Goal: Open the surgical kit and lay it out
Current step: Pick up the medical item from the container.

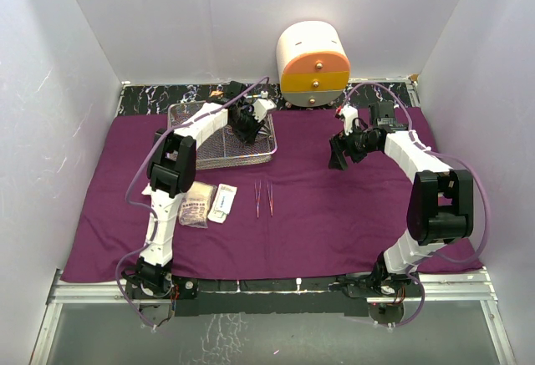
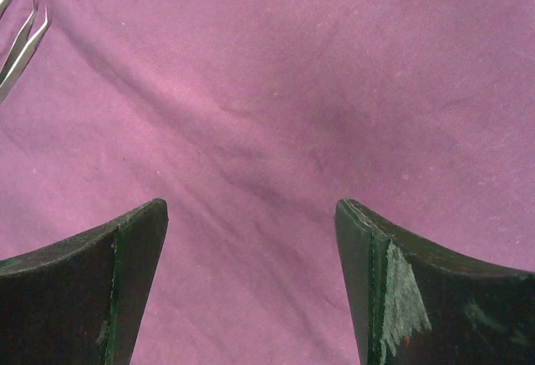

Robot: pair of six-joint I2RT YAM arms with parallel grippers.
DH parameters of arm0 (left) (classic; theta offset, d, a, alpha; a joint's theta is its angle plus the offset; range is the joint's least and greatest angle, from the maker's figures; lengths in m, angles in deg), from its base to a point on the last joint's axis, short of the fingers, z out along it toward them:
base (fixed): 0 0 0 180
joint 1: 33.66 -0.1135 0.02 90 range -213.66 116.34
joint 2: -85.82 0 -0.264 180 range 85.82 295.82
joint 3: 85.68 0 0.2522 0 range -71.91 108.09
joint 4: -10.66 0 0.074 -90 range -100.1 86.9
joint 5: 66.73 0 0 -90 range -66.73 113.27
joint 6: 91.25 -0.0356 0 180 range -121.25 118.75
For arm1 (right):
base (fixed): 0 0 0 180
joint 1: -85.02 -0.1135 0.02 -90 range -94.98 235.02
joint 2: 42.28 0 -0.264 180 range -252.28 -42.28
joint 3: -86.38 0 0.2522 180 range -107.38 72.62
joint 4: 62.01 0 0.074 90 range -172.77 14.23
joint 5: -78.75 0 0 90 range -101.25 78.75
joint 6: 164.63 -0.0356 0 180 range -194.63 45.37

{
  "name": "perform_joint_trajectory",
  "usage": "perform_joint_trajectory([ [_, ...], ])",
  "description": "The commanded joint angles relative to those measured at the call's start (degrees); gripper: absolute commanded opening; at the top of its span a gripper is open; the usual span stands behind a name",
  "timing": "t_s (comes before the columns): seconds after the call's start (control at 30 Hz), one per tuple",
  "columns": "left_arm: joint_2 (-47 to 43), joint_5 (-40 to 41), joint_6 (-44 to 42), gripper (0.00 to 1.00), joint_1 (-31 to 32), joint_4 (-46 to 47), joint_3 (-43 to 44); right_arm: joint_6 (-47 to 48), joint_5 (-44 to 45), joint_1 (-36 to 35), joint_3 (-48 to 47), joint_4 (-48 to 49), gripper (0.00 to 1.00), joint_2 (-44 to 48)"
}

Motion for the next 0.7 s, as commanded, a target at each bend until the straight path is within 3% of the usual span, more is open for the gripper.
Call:
perform_joint_trajectory([
  [0.0, -1.52, 1.8, -1.06, 0.19, 0.68, -3.14, -2.29, 0.21, -1.2, 0.31, 0.1, 1.72, 0.79, 2.49],
  [0.3, -3.01, 3.17, -2.01, 0.06, 0.64, -4.88, 0.04, 0.02, -1.54, 0.31, -0.27, 1.65, 0.79, 2.98],
  [0.67, -3.37, 3.53, -5.42, 0.0, 0.68, -10.51, 4.61, 0.04, -1.6, 0.27, 0.29, 2.16, 0.79, 3.9],
])
